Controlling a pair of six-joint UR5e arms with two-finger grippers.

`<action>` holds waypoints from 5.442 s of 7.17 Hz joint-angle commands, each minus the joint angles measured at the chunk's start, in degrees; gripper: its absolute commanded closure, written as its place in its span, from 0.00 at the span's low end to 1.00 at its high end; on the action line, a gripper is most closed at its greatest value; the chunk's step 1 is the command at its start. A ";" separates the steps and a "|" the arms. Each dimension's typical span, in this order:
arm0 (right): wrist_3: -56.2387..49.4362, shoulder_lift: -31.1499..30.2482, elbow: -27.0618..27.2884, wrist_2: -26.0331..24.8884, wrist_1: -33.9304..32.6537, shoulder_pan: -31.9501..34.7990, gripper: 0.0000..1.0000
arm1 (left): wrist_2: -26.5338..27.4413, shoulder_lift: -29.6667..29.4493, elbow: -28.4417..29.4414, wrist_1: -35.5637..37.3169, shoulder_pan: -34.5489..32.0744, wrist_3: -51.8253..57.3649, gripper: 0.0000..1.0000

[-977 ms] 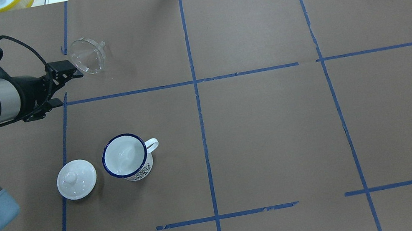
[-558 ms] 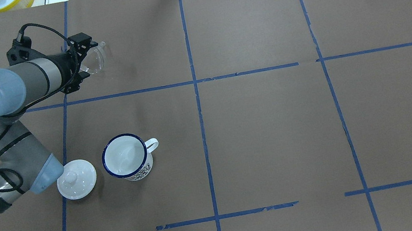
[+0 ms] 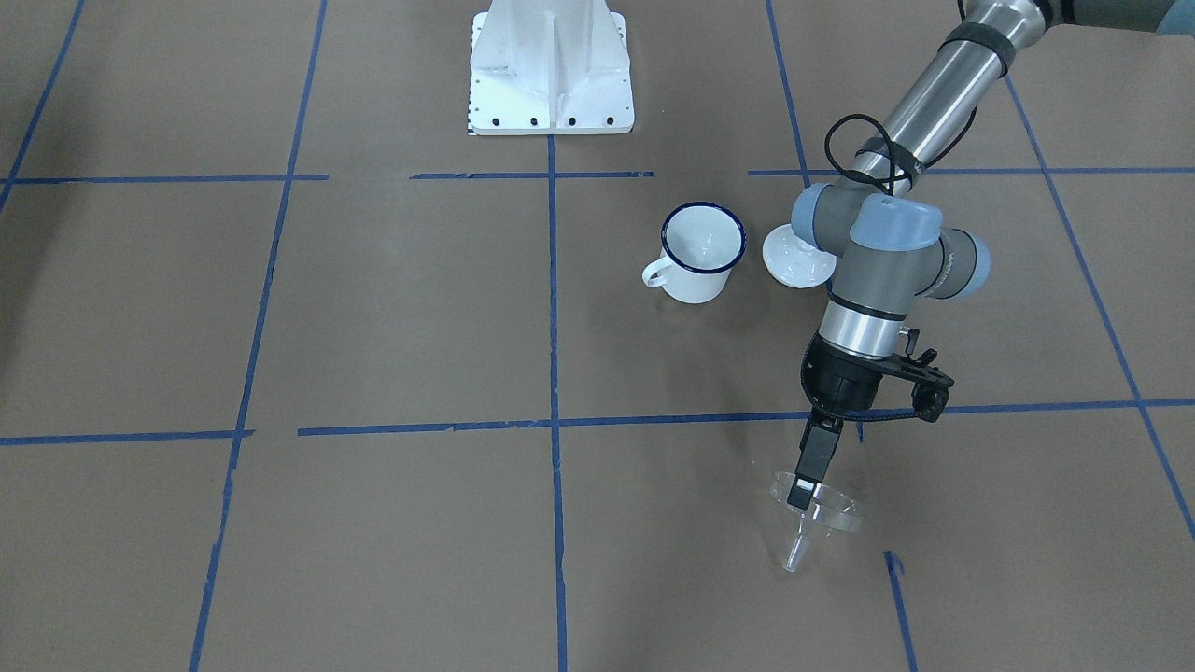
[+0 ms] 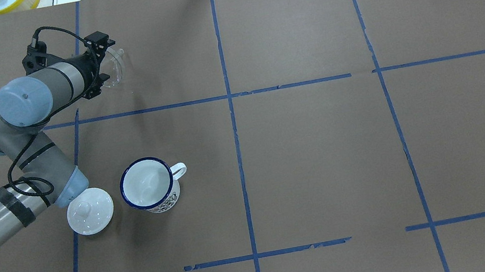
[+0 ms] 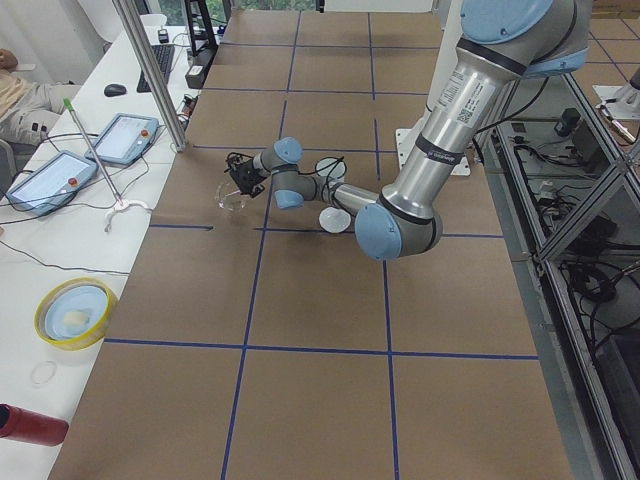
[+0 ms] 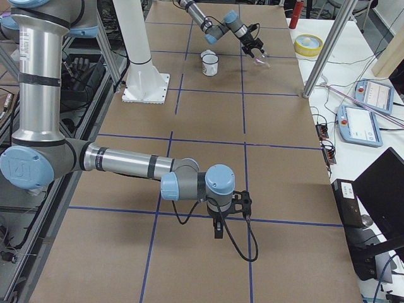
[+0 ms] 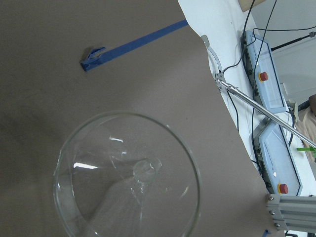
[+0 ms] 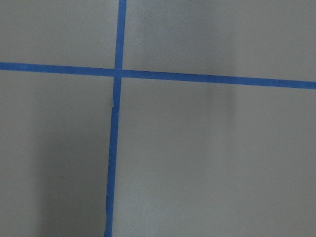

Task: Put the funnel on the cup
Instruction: 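Grasp the glass funnel with the left gripper and lift it, then carry the held funnel over the open mug, then lower the funnel spout into the mug opening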

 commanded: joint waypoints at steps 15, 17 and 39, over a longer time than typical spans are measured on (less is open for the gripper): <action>0.00 0.00 -0.03 0.00 0.00 0.00 0.00 | -9.38 -0.48 -28.85 16.95 -4.63 0.29 1.00; 0.00 0.00 -0.03 0.00 0.00 0.00 0.00 | -15.27 -1.52 -42.42 37.86 -4.28 0.38 1.00; 0.00 0.00 -0.03 0.00 0.00 0.00 0.00 | -25.93 -8.65 -34.38 82.34 12.07 32.90 0.00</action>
